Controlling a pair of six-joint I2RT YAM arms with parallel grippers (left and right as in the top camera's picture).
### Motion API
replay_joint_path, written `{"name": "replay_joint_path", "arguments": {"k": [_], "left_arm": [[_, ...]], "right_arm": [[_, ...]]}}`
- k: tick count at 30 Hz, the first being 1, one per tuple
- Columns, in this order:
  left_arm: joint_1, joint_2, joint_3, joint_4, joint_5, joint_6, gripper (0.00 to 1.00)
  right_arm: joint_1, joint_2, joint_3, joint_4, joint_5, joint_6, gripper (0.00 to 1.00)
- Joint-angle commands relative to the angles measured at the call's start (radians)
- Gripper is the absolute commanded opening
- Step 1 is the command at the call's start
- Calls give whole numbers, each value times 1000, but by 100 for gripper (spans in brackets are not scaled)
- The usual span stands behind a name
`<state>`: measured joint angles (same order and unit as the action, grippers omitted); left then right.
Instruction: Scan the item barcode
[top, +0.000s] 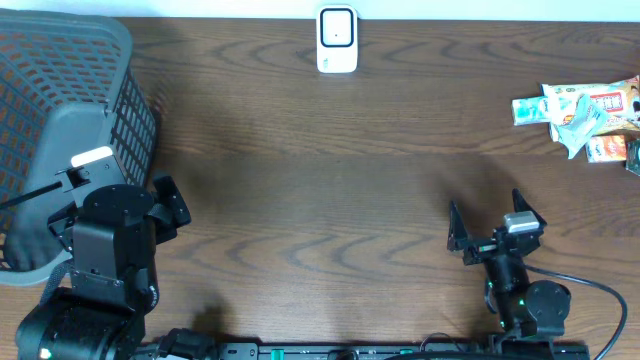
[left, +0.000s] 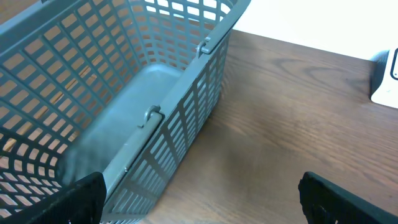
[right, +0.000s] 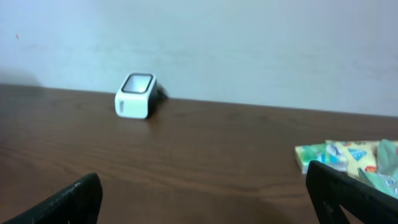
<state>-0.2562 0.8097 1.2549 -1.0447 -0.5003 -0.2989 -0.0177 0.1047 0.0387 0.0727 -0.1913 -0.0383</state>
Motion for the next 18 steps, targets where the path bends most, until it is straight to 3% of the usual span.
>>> {"name": "replay_joint_path", "arguments": {"k": [1, 11, 18], "left_arm": [[2, 0, 10, -2, -8, -2, 98], [2, 0, 10, -2, -9, -2, 98], [2, 0, 10, -2, -9, -2, 98]], "right_arm": [[-10, -43, -35, 24, -10, -16, 99], [-27, -98, -33, -1, -9, -16, 99], [-27, -100, -33, -142, 74, 31, 99]]}}
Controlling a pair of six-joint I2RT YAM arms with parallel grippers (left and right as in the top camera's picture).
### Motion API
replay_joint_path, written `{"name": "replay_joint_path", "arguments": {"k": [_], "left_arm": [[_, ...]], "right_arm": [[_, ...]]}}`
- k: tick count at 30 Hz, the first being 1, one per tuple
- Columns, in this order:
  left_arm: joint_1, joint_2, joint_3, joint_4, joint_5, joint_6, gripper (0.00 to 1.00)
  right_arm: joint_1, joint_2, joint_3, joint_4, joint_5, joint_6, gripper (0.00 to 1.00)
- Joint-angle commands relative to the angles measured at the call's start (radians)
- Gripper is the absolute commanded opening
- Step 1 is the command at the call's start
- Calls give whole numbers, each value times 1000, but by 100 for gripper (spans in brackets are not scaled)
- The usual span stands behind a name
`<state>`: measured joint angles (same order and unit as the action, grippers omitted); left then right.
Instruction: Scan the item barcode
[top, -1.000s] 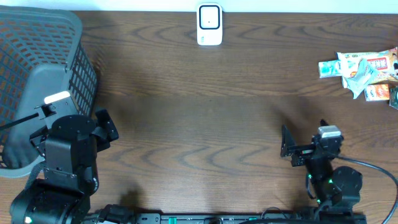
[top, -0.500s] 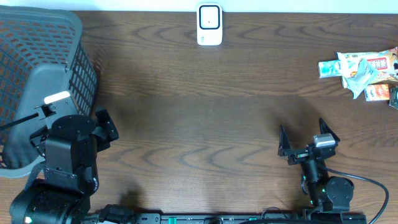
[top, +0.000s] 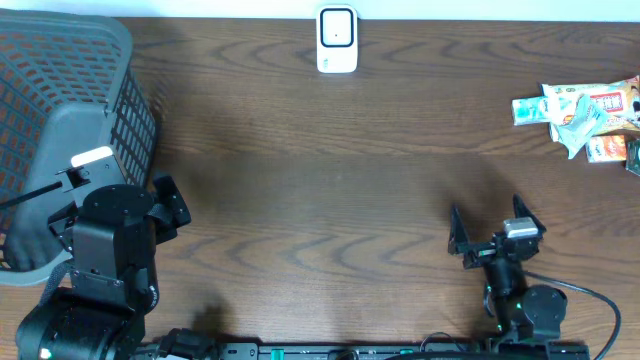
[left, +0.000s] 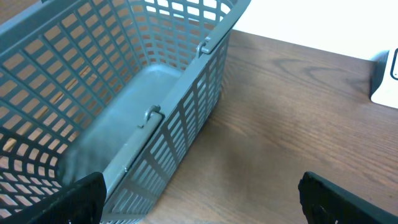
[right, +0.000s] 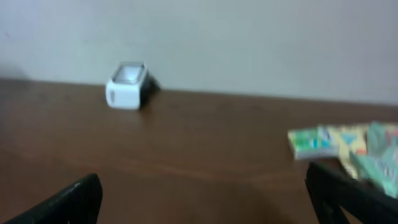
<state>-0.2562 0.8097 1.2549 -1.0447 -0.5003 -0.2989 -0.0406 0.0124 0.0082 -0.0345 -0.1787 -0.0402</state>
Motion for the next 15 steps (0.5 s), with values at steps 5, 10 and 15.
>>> {"name": "replay_joint_path", "arguments": {"k": [5, 10, 15], "left_arm": [[2, 0, 10, -2, -9, -2, 98], [2, 0, 10, -2, -9, -2, 98], [2, 0, 10, -2, -9, -2, 98]], "right_arm": [[-4, -8, -3, -37, 85, 43, 99], [-3, -8, -3, -41, 136, 79, 99], [-3, -8, -3, -42, 139, 79, 99]]}}
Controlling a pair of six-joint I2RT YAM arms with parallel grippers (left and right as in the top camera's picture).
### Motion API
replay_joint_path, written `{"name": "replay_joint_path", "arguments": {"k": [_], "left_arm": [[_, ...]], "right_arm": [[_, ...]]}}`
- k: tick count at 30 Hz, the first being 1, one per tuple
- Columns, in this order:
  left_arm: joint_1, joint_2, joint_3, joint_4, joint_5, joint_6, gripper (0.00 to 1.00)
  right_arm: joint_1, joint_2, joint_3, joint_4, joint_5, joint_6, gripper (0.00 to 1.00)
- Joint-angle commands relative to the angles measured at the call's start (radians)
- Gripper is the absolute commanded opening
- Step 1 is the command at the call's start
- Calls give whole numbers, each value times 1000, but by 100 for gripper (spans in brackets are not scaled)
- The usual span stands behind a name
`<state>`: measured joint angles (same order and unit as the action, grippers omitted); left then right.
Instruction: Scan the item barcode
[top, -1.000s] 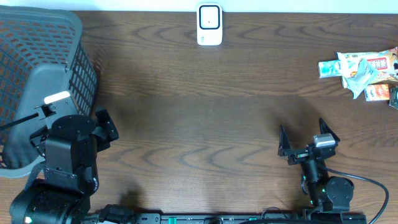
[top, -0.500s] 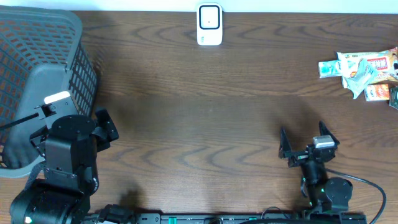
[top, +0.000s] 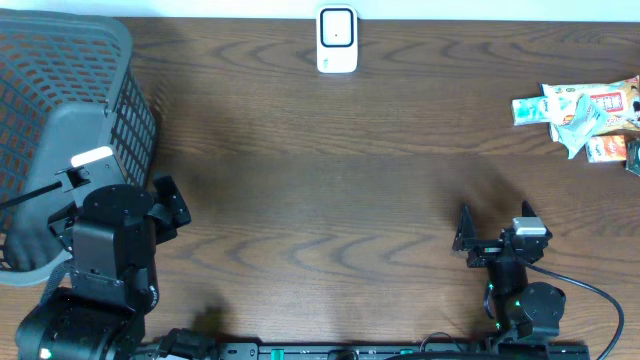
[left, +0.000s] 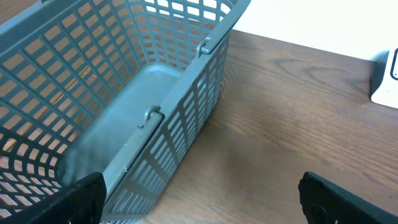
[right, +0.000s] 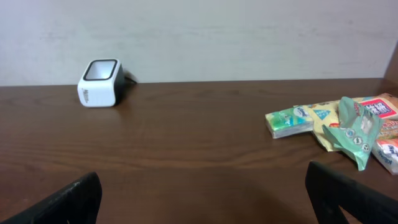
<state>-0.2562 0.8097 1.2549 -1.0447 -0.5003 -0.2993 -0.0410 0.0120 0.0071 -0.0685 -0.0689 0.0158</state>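
Observation:
A white barcode scanner (top: 337, 39) stands at the back middle of the table, also seen as the scanner (right: 99, 91) in the right wrist view. A pile of snack packets (top: 580, 118) lies at the far right; the packets (right: 339, 127) show right of centre from the right wrist. My right gripper (top: 495, 232) is open near the front edge, well short of the packets, nothing between its fingers. My left gripper (left: 199, 202) is open beside the basket, empty.
A grey plastic basket (top: 60, 130) fills the left side of the table, with its wall (left: 180, 124) close to my left gripper. The wooden table (top: 330, 180) runs to a pale wall at the back.
My right gripper has turned a little to the right and sits slightly lower in the overhead view. The scanner and packets have shifted left in its wrist view. The left arm has not moved.
My right gripper stood open near the front edge, facing the scanner with the packets at the view's right edge. Then it had swung slightly right, its view blurred. Now the packets sit further in view. The left arm stayed still by the basket.

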Motion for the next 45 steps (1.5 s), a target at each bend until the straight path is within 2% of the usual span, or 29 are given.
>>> {"name": "replay_joint_path", "arguments": {"k": [1, 13, 45], "left_arm": [[2, 0, 10, -2, -9, -2, 98], [2, 0, 10, -2, -9, -2, 98], [2, 0, 10, -2, -8, -2, 98]], "right_arm": [[-3, -7, -2, -9, 29, 14, 99], [50, -7, -2, -10, 25, -1, 99], [49, -7, -2, -6, 25, -2, 99]]}}
